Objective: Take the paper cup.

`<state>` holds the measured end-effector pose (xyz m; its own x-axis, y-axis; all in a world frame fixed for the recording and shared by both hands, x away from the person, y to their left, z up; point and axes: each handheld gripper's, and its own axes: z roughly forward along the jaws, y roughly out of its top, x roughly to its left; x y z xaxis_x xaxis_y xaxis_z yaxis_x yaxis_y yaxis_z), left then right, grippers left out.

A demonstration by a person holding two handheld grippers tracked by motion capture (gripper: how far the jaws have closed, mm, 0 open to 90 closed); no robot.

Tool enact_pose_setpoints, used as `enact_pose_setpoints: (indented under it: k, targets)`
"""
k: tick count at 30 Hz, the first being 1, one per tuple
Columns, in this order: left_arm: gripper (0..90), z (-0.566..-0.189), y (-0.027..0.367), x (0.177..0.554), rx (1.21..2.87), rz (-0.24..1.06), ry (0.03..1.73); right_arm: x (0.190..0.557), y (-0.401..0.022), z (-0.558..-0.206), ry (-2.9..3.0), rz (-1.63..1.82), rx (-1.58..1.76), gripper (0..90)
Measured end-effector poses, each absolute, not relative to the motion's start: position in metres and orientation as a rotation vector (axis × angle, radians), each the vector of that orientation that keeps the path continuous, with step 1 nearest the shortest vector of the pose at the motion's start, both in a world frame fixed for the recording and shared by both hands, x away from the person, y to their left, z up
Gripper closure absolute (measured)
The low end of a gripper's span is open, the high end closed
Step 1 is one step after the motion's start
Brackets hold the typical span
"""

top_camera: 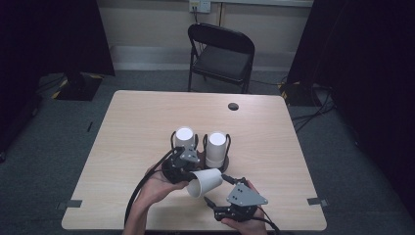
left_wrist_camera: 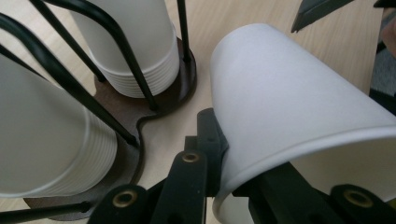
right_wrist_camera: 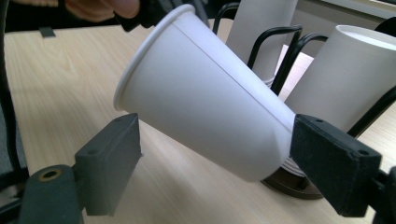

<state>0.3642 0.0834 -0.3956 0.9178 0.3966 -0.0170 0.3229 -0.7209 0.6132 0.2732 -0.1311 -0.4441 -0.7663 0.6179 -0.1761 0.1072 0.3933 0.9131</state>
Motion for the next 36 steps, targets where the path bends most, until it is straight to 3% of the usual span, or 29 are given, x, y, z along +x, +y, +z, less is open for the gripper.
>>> enact_pose_setpoints:
  k: [24,36]
  targets:
    - [87.3,-0.396,0.067,0.373,2.536,-0.052,0.500,0.272,-0.099,-0.450,2.207,1.095,0.353,15.8]
    - [87.8,-0.394,0.059,0.366,2.537,-0.064,0.470,0.275,-0.089,-0.446,2.218,1.126,0.340,16.9]
